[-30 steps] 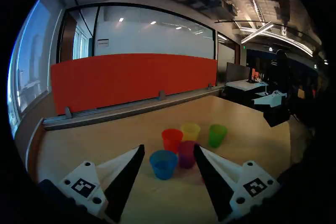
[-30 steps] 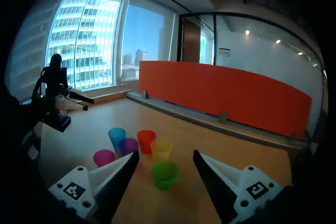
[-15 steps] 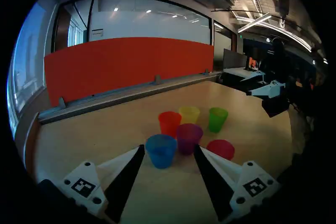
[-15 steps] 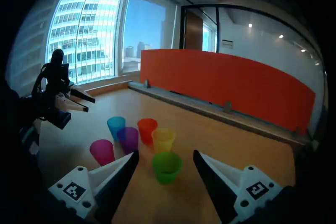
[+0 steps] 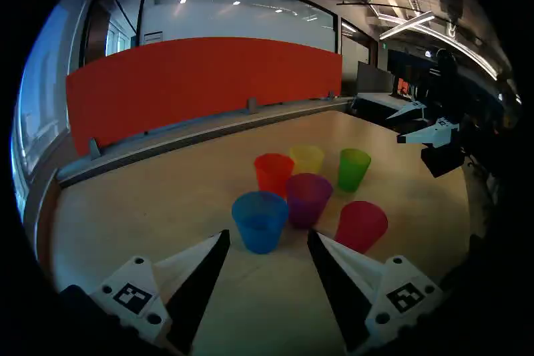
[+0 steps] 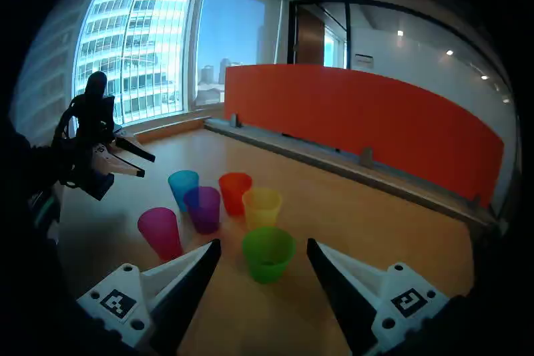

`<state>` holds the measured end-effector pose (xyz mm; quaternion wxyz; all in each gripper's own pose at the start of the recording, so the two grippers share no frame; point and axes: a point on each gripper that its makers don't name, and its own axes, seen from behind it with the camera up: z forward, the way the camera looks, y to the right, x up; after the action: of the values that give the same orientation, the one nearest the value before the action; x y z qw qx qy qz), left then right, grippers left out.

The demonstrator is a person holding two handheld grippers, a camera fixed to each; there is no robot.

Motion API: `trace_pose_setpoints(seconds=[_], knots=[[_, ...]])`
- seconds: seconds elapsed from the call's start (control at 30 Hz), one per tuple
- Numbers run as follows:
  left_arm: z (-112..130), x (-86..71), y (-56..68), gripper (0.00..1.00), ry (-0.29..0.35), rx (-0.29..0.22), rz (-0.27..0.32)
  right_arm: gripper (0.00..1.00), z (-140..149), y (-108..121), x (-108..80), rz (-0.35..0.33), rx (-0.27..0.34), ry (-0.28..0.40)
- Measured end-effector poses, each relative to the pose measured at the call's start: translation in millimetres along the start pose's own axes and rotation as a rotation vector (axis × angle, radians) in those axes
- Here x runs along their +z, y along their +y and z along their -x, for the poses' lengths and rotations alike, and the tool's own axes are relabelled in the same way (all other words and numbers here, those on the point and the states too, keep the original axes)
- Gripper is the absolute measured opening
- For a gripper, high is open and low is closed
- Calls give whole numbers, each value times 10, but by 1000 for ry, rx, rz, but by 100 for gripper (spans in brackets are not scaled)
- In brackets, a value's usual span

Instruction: Pour water

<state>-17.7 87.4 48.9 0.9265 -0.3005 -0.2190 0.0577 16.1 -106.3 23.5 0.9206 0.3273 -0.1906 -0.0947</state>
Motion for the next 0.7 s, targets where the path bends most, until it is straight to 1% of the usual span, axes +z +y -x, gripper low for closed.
trace_pose_setpoints(seconds=[0.1,0.4,0.7], knots=[[52,33,2,86,-16,-3,3,100,44,-6,20,-2,2,-8],[202,180,-25,86,-77,14,5,100,154,-3,103,-5,1,-28],[318,351,-109,86,-145,0,2,100,238,-5,201,-6,-11,-51]])
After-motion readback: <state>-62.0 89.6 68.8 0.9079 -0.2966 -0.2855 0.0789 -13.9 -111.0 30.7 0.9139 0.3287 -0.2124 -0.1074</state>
